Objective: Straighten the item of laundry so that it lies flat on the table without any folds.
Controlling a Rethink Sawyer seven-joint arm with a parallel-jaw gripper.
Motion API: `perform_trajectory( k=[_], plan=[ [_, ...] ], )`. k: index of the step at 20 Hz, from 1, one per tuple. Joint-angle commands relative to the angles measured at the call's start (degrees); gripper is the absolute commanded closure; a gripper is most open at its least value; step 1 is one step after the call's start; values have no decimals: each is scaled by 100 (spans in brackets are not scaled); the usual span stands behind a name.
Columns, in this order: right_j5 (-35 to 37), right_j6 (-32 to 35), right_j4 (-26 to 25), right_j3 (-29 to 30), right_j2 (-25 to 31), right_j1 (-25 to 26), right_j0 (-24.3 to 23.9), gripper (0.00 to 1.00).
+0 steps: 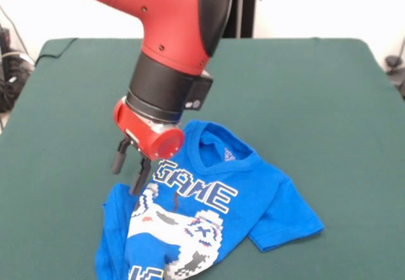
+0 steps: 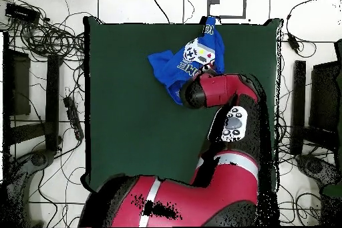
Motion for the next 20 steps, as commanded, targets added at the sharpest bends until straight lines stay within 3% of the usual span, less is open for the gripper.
perform_trajectory(
  k=[1, 13, 20],
  plan=[
    [-255, 640, 340, 256, 313, 513, 139, 0],
    [-272, 535, 372, -262, 138, 862, 72, 0],
    [-200, 472, 335, -253, 91, 791, 92, 0]
  ],
)
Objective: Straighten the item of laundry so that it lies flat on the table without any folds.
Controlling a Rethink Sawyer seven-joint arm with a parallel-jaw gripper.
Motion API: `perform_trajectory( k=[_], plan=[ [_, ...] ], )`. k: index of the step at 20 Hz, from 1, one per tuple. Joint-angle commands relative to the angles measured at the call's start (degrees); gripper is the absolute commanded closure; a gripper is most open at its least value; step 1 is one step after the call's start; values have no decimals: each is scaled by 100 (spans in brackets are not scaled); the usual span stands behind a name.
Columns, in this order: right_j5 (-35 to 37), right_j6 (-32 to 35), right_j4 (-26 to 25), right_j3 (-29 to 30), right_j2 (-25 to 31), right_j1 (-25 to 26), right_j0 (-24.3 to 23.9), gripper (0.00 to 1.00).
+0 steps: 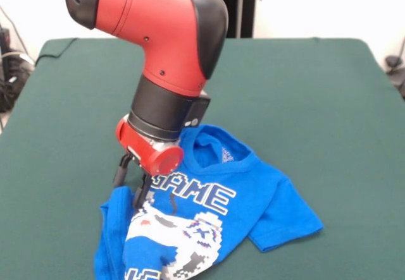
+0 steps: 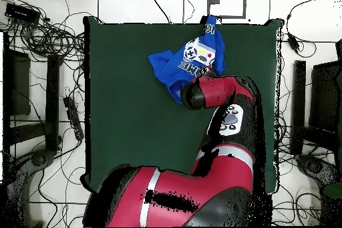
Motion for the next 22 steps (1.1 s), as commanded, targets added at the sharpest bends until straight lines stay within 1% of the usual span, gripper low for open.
perform_trajectory(
  k=[1, 4, 5, 6, 9, 17, 20, 22],
  plan=[
    [16, 465, 292, -33, 188, 356, 97, 0],
    [12, 406, 275, -70, 197, 372, 78, 0],
    [-26, 461, 246, -129, 71, 417, 137, 0],
    [-37, 476, 247, -162, 5, 437, 161, 100],
    [-63, 329, 171, -165, 42, 406, 126, 100],
    [74, 106, 173, -46, 232, 257, 23, 100],
    [86, -42, 212, 100, 472, 123, -137, 100],
    [99, -37, 219, 259, 472, 0, -150, 100]
  ],
)
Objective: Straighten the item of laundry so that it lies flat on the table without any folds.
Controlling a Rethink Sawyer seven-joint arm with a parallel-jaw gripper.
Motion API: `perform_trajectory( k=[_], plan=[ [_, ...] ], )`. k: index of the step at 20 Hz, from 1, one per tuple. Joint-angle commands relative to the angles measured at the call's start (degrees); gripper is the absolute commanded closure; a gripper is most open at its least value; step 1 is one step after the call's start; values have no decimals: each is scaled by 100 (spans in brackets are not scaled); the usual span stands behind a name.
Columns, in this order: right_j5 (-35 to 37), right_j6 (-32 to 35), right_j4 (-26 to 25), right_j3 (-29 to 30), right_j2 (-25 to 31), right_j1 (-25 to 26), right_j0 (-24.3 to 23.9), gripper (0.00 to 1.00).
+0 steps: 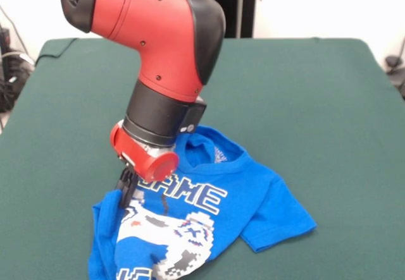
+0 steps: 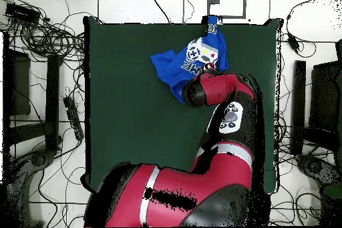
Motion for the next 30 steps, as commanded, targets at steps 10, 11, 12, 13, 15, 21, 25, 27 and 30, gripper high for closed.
perform_trajectory(
  k=[10, 11, 12, 13, 15, 21, 25, 27, 30],
  plan=[
    [472, -234, -46, 1064, 22, -1010, -21, 100],
    [535, -284, -48, 1073, 26, -1065, -29, 100],
    [562, -292, -54, 1094, 10, -1108, -17, 100],
    [613, -235, -67, 1053, -104, -1124, 70, 100],
    [668, -244, -88, 1108, -168, -1225, 115, 100],
    [453, -378, -162, 1161, -51, -1232, -43, 100],
    [67, -1144, -232, 1366, 1155, -1220, -907, 100],
    [160, -1494, -180, 1582, 1780, -1248, -1338, 100],
    [218, -1322, -198, 1692, 1863, -1273, -1347, 100]
  ],
)
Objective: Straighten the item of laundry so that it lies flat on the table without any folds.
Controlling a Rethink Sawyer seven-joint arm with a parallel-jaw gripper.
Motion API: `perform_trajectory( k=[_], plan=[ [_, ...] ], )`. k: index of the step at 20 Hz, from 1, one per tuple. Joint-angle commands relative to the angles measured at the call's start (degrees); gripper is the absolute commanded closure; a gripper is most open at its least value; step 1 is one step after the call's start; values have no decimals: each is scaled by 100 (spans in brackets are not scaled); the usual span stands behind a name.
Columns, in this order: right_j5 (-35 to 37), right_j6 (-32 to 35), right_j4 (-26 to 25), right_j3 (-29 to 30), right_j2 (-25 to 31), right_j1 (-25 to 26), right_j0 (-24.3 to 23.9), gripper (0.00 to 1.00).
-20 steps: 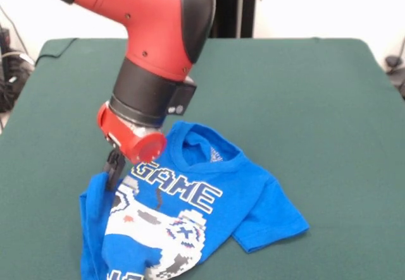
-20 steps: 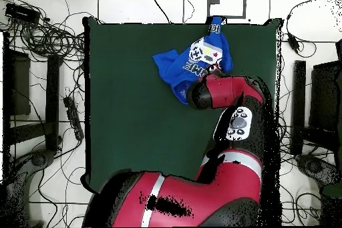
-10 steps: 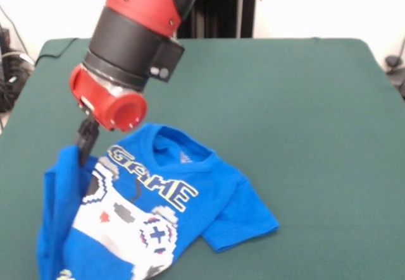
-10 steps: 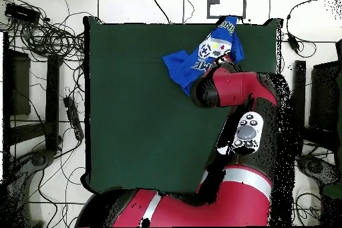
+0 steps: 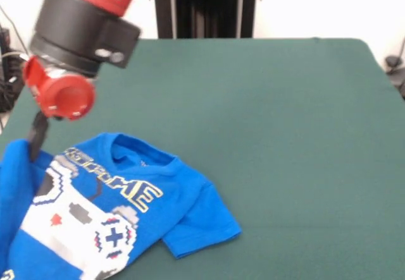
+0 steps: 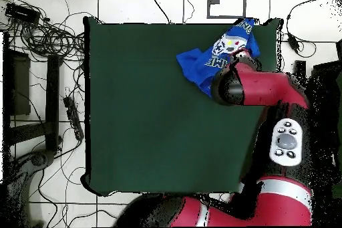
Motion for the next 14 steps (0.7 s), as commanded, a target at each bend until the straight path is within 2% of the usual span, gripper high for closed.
perform_trajectory(
  k=[1, 4, 5, 6, 7, 8, 10, 12, 13, 14],
  plan=[
    [232, -1272, -196, 1197, 1433, 150, -466, 100],
    [531, -1722, -168, 1476, 2151, 83, -974, 100],
    [689, -2197, -189, 1580, 2704, 145, -1390, 100],
    [656, -2389, -283, 1608, 2972, 211, -1588, 100],
    [384, -2779, -560, 1662, 3568, 409, -2029, 100],
    [399, -2931, -663, 1634, 3775, 513, -2176, 100],
    [-61, -2661, -1146, 1408, 3572, 540, -2013, 100],
    [-509, -2065, -1549, 1100, 3018, 516, -1590, 100],
    [-856, -1569, -1729, 833, 2441, 543, -1165, 100],
    [-861, -1483, -1803, 771, 2403, 565, -1138, 100]
  ],
)
